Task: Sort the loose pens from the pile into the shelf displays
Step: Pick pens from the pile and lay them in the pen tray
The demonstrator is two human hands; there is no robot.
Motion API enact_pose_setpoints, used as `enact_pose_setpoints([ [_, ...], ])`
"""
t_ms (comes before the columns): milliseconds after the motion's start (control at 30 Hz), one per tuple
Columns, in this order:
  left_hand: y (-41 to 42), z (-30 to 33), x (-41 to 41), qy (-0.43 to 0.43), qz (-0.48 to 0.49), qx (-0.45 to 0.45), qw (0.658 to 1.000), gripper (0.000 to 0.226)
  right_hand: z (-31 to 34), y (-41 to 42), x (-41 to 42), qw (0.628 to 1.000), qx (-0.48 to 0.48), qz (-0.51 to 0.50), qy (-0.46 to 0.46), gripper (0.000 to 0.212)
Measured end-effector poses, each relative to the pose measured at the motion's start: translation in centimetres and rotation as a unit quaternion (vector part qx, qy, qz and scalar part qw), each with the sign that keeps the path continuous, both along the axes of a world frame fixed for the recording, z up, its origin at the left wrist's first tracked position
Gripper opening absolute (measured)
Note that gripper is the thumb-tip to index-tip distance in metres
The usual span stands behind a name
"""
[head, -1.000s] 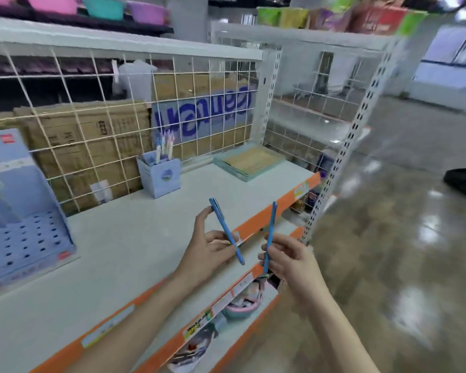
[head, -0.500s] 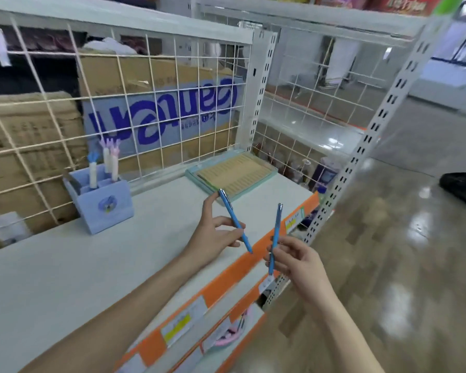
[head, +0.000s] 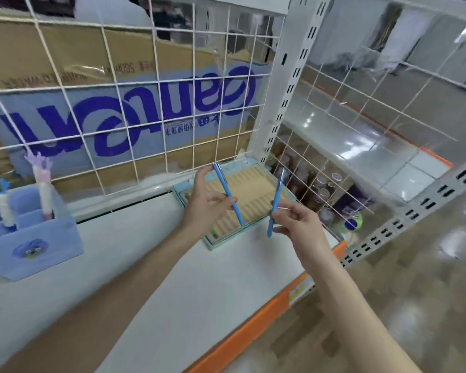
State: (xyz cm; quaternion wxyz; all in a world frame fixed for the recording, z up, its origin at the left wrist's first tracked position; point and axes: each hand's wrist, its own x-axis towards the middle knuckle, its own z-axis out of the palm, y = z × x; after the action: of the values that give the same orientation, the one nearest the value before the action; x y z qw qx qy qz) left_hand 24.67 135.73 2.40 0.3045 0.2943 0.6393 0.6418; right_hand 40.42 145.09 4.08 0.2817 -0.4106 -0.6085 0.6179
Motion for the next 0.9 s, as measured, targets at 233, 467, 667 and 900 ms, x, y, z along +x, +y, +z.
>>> enact_pose_setpoints([
  [233,2.8,-0.7,-0.8,0.013,0.083,-0.018,0.996,0.07,-0.9,4.9,-3.0,0.998,-0.017,0.057,0.033,0.019],
  [467,5.5,-2.0,0.1,0.036,0.111,-0.055,0.992,0.067,-2.3,9.0,-4.0,0.994,0.02,0.111,-0.01,0.022],
  [667,6.5,-2.0,0.3,0.055,0.128,-0.099,0.985,0.07,-3.2,11.4,-4.9,0.986,0.057,0.156,-0.031,0.017],
  [900,6.8,-2.2,0.4,0.114,0.122,-0.159,0.973,0.076,-4.1,10.8,-6.3,0.971,0.095,0.217,-0.035,0.017],
])
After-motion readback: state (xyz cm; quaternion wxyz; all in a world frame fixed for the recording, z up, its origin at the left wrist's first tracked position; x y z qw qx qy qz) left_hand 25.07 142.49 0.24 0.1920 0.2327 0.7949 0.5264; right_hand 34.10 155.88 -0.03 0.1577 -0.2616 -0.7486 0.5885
